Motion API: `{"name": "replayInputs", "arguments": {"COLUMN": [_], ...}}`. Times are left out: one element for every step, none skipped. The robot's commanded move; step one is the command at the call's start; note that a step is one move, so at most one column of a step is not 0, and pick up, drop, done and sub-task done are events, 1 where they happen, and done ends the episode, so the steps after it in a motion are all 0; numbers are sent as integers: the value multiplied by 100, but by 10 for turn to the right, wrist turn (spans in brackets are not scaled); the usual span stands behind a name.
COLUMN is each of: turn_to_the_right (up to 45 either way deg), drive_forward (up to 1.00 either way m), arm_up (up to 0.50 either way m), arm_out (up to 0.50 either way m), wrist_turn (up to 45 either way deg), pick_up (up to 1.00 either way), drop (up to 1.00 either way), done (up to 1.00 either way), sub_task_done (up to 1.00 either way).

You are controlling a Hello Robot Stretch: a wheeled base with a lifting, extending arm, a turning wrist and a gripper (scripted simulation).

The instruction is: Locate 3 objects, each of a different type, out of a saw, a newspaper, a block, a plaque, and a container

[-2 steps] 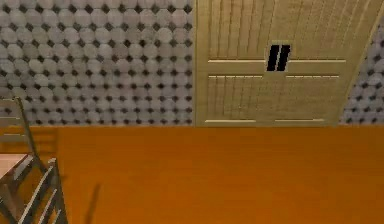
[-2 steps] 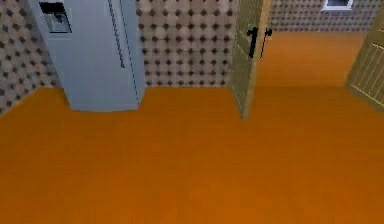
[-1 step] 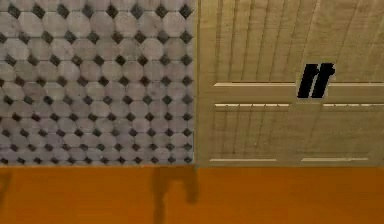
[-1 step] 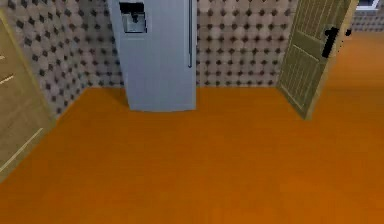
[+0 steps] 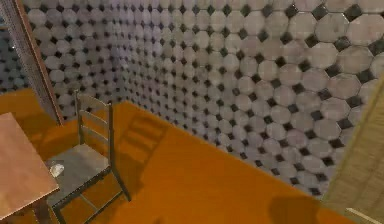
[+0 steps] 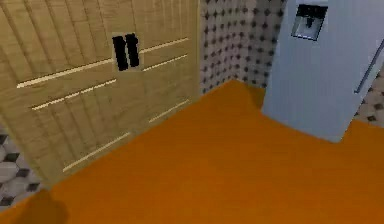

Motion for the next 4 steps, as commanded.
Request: {"name": "replayInputs", "arguments": {"turn_to_the_right": [0, -60, 0, -420], "drive_forward": [100, 0, 35, 0], "arm_up": [0, 0, 0, 0], "arm_out": [0, 0, 0, 0], "wrist_turn": [0, 0, 0, 0], "pick_up": [0, 0, 0, 0], "drop": [0, 0, 0, 0], "done": [0, 0, 0, 0], "sub_task_done": [0, 0, 0, 0]}}
